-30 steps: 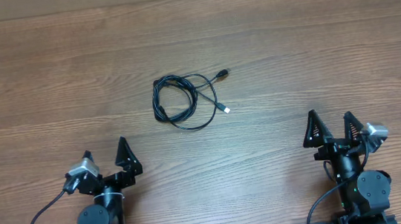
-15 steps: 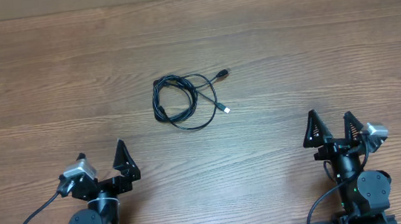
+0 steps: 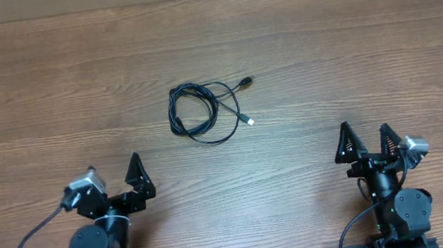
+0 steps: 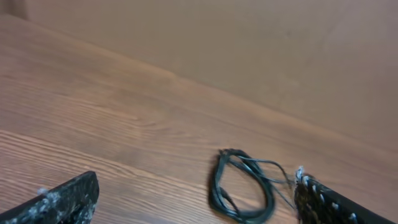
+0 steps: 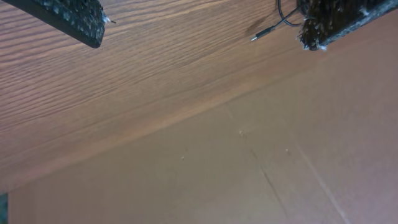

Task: Untangle cables
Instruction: 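Raise the left arm and move the left gripper toward the black cable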

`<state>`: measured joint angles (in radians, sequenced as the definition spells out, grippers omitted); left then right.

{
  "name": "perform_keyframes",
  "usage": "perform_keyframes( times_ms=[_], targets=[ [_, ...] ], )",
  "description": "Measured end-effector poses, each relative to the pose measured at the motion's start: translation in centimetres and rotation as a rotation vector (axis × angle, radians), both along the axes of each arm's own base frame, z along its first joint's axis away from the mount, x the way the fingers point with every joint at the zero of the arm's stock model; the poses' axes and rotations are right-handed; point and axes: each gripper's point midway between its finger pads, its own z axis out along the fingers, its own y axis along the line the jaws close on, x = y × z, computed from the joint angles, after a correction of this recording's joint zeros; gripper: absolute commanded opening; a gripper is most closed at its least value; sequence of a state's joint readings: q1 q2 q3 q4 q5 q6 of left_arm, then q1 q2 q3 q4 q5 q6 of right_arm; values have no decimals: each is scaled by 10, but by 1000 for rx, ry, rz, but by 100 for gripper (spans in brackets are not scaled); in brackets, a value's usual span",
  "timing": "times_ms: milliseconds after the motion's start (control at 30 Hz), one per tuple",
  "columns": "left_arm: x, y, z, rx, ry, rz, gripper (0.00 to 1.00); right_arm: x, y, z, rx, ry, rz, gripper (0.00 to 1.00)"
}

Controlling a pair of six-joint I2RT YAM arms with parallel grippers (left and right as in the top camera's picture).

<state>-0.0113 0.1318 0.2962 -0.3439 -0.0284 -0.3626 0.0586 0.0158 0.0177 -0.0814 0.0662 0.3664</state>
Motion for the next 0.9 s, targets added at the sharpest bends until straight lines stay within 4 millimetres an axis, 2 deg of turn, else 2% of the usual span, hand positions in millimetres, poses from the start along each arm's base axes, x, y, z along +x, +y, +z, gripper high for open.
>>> perform_keyframes(
  times_ms=[133,600,733,900],
  targets=[
    [4,-9,9,-7,82,-53,100,0,0,0,0,-1,0,100],
    [40,-49,22,16,624,-337,100,0,0,0,0,1,0,100],
    [54,-64,17,-34,750,-432,100,0,0,0,0,0,0,100],
    [67,-75,-8,-91,867,-493,100,0,0,0,0,0,0,100]
  ],
)
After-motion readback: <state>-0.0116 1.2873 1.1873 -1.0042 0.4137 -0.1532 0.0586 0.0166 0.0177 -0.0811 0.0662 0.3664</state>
